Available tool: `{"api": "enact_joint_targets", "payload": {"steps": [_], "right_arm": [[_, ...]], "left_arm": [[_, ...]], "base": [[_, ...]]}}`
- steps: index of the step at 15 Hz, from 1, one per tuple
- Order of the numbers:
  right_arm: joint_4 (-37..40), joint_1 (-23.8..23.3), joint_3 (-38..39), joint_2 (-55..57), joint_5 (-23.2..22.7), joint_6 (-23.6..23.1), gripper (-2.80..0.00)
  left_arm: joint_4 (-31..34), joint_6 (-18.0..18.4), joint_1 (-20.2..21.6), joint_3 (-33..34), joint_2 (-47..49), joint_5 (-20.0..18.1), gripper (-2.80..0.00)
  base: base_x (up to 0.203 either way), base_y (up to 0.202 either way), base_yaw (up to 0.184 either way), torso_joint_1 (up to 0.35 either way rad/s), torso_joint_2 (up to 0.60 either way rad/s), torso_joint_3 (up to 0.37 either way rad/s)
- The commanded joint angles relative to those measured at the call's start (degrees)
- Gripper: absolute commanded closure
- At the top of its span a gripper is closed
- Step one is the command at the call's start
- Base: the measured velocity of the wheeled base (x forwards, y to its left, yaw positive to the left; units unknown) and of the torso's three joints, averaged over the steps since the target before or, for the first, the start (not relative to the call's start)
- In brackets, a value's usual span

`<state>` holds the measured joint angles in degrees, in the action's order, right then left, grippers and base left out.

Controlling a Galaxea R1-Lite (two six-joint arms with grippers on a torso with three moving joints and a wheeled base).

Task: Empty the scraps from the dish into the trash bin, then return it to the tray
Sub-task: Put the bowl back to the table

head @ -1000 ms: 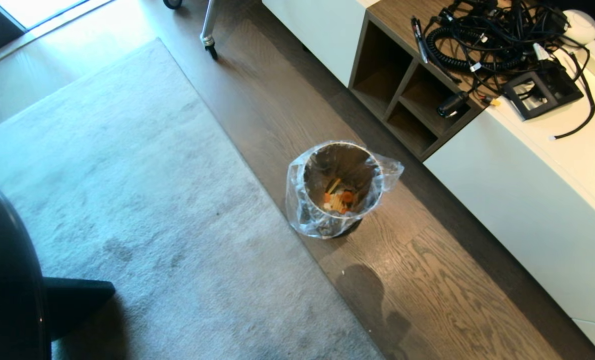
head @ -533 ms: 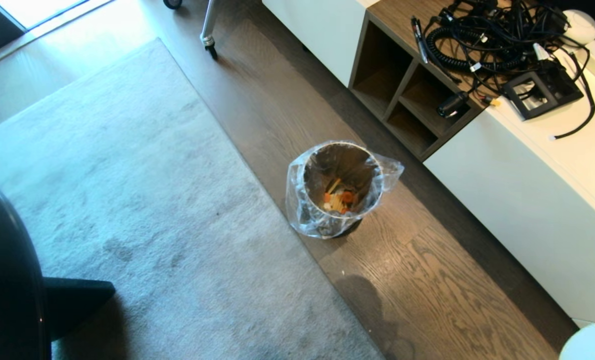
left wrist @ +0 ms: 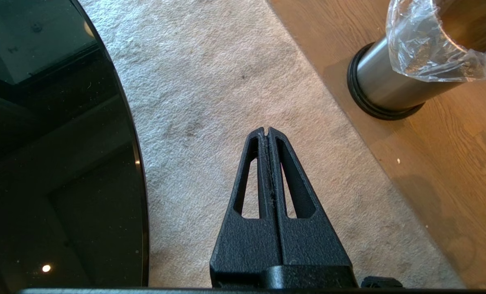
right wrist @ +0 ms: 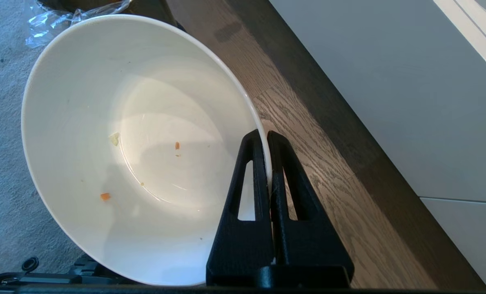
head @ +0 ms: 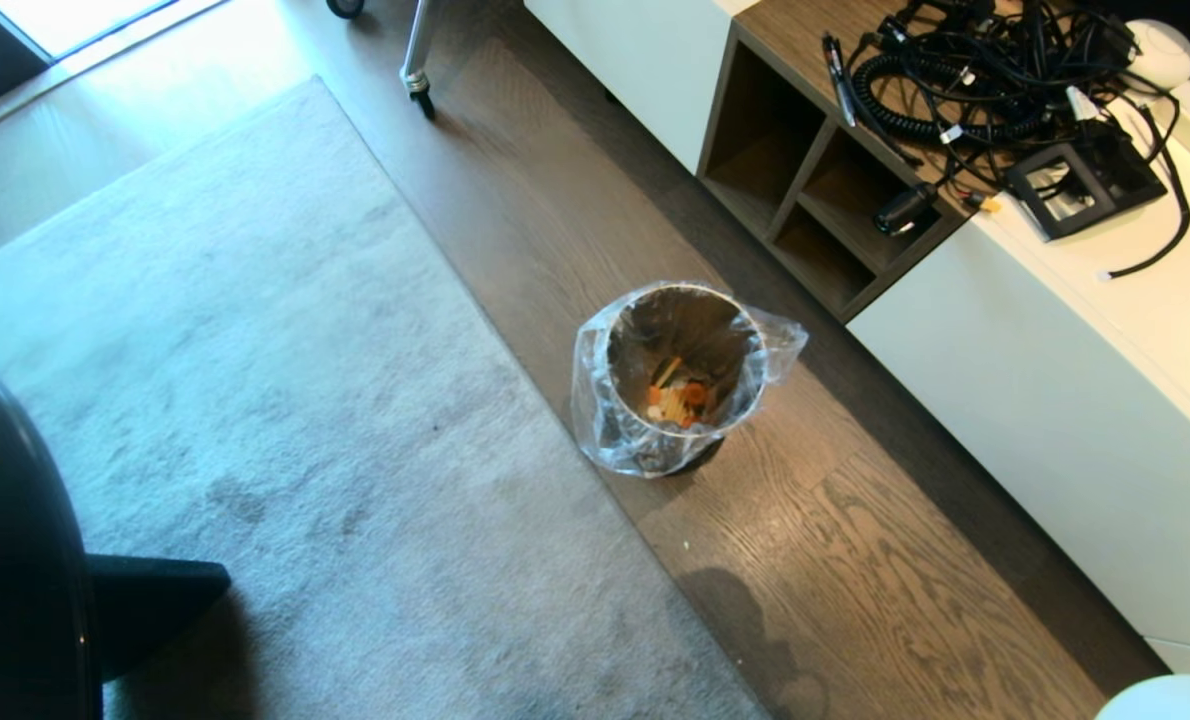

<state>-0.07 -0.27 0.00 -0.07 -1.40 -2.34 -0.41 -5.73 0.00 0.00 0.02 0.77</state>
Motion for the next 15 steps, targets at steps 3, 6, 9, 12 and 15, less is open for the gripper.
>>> {"api": "enact_joint_targets", "payload": {"steps": [3, 6, 9, 12, 15], "right_arm": [[-0.01, 0.00, 0.00, 0.07, 0.00, 0.23, 0.00], [-0.01, 0.00, 0.00, 0.07, 0.00, 0.23, 0.00], [-0.01, 0.00, 0.00, 0.07, 0.00, 0.23, 0.00], [-0.01, 0.00, 0.00, 0.07, 0.00, 0.23, 0.00], [-0.01, 0.00, 0.00, 0.07, 0.00, 0.23, 0.00]], "left_arm": [[-0.02, -0.07, 0.00, 0.00, -0.02, 0.02, 0.00], [-0.02, -0.07, 0.00, 0.00, -0.02, 0.02, 0.00], [-0.02, -0.07, 0.00, 0.00, -0.02, 0.02, 0.00], [-0.02, -0.07, 0.00, 0.00, -0.02, 0.02, 0.00], [-0.07, -0.14, 0.00, 0.00, -0.02, 0.02, 0.00]], "base": [[0.000, 0.000, 0.000, 0.000, 0.00, 0.000], [0.000, 0.000, 0.000, 0.002, 0.00, 0.059], [0.000, 0.000, 0.000, 0.004, 0.00, 0.171], [0.000, 0.000, 0.000, 0.002, 0.00, 0.194], [0.000, 0.000, 0.000, 0.005, 0.00, 0.202]]}}
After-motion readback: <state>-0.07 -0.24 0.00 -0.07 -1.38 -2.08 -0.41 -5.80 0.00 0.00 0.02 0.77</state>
